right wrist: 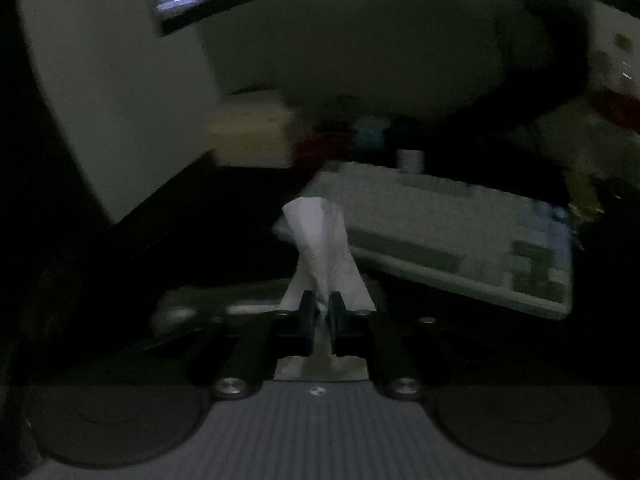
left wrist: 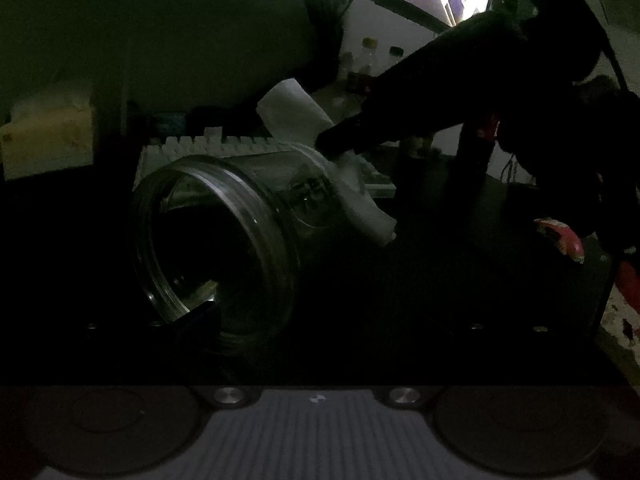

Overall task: Clean container
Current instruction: 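Push the tissue deeper into the jar with the right gripper while the left holds it, then scrub the jar's inner wall with the tissue in the right gripper while the left holds the jar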

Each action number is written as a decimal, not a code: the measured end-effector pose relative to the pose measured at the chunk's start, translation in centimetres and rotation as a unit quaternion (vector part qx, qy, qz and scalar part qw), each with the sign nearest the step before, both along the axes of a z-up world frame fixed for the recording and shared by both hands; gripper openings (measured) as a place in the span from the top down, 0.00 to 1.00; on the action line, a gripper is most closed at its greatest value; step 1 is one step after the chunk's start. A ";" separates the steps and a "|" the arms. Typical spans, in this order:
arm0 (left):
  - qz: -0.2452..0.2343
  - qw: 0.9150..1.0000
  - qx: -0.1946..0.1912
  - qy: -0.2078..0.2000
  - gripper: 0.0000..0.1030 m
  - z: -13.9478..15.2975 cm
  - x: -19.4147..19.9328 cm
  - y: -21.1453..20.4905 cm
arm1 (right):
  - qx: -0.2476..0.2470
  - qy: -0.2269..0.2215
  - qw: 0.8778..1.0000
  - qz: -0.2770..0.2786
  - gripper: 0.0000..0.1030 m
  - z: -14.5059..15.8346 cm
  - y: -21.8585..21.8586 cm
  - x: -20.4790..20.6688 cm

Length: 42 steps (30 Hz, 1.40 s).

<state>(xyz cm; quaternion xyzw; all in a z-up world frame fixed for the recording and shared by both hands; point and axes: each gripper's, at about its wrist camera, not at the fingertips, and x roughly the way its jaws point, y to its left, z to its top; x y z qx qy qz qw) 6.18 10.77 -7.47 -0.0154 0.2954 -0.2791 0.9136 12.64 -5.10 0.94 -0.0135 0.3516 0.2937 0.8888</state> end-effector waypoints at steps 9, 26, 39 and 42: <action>-0.004 1.000 0.007 -0.001 0.00 0.0 -0.8 -0.8 | -0.032 0.004 0.997 0.073 0.90 0.8 2.5 -3.0; -0.016 0.999 0.031 -0.030 0.00 -0.6 -2.6 -2.6 | -0.016 -0.001 0.997 0.077 0.88 0.9 1.7 -4.6; -0.024 0.999 0.024 -0.026 0.00 -0.7 -3.4 -2.6 | -0.007 -0.016 1.000 0.018 0.87 0.8 -0.1 -3.4; -0.026 0.999 0.025 -0.028 0.00 -0.7 -3.6 -2.7 | -0.014 -0.032 0.998 0.058 0.87 1.1 1.2 -5.6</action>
